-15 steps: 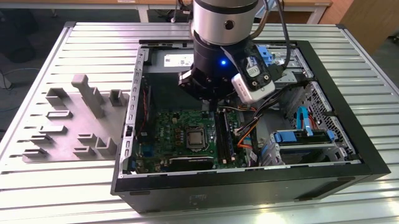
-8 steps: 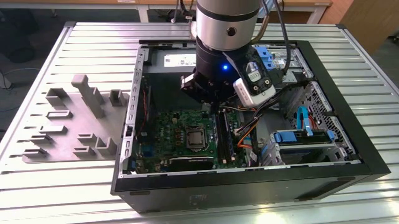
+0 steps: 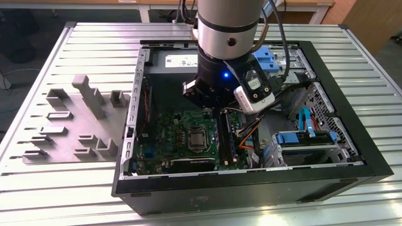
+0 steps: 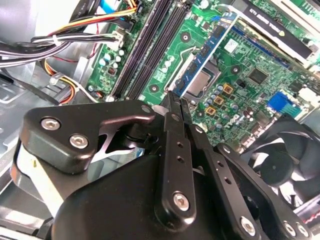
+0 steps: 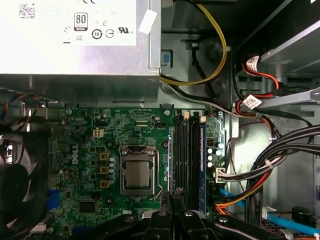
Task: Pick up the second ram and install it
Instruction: 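Insert the second ram into the second slot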
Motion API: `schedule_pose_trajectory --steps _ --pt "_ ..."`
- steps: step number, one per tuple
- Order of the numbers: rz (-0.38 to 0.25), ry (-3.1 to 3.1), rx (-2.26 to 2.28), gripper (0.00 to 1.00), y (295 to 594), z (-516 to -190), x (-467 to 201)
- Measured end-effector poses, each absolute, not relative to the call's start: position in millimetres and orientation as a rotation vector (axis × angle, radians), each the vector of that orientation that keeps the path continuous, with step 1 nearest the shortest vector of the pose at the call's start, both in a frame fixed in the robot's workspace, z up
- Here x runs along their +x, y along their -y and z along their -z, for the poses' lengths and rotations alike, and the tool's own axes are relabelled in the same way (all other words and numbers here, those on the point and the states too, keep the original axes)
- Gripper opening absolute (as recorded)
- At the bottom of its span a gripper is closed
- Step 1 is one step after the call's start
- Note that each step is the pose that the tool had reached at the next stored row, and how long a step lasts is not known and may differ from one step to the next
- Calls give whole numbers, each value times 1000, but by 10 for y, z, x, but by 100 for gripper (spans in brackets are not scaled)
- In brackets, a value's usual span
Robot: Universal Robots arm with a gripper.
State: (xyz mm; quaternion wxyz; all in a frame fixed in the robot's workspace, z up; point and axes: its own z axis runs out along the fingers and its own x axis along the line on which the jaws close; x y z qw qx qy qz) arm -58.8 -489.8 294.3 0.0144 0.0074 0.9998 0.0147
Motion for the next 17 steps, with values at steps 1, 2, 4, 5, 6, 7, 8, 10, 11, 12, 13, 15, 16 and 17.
schedule_pose_trajectory --steps 1,2,4,5,6,7,8,10,11,12,13,15,16,17 --pt "-46 -3112 23 13 4898 -2940 -585" --pt "-45 -3112 23 13 4898 -2939 -580" --pt "-46 -3112 23 13 4898 -2932 -564" --pt "-46 -3112 23 13 4898 -2929 -554" --pt "-46 -3112 23 13 4898 -2926 -545" --pt "-46 -3112 23 13 4898 -2922 -536" --pt "-46 -3112 23 13 4898 -2920 -528" --pt "-46 -3112 23 13 4898 -2916 -513" --pt "-46 -3112 23 13 4898 -2915 -511" --pt "-46 -3112 23 13 4898 -2914 -509" --pt "-46 -3112 23 13 4898 -2913 -505" --pt "-46 -3112 23 13 4898 -2909 -495" --pt "-46 -3112 23 13 4898 -2908 -491" --pt "-46 -3112 23 13 4898 -2907 -490"
